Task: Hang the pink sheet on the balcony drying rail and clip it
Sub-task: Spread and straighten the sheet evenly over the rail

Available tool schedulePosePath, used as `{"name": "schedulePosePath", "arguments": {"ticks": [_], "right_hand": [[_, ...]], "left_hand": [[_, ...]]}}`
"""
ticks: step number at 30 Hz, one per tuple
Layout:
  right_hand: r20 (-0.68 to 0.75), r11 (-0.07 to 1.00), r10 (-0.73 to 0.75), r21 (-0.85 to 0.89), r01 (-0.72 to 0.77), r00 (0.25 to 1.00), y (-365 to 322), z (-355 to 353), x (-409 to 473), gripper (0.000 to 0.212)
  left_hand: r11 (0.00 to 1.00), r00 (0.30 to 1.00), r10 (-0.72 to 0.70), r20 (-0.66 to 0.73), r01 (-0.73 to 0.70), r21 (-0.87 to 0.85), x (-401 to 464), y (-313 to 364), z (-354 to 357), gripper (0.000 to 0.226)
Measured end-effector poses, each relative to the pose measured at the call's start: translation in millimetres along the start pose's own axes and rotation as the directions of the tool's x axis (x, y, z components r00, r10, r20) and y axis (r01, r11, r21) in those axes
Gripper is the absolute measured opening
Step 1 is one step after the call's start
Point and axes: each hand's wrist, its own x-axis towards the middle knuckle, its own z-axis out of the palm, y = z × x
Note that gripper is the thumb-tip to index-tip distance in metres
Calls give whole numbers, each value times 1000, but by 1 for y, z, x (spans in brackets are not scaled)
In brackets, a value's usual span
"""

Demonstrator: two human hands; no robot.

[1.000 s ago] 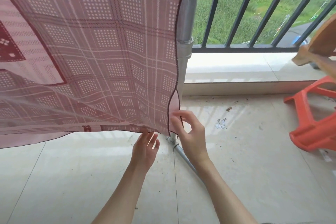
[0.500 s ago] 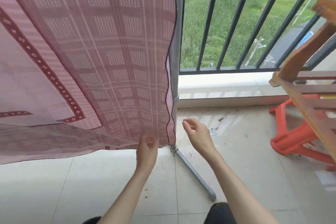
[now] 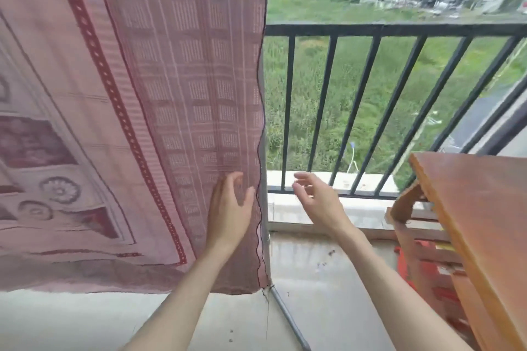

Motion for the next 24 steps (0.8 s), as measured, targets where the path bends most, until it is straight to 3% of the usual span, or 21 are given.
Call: {"name": "schedulePosePath", "arguments": {"ticks": [6,13,17,21,24], "right_hand": [[75,999,-19,40,16,997,-44,-40,21,27],[223,993,17,108,-42,975,-52,-34,72,27],[294,992,-56,123,21,954,-60,-30,112,31],[479,946,-64,307,-99,875,-64,-19,145,37],[567,896,-137,421,-143,812,-64,-14,157,31]], "left_hand": [[998,989,-58,-138,53,-41,29,68,-9,44],[971,957,-226,-182,208,-115,66,68,15,47],[968,953,-162,-255,103,-229,77,55,21,15],[963,949,-144,-279,68,-263,91,48,25,35],[957,952,-134,-274,52,-286,93,51,22,36]]}}
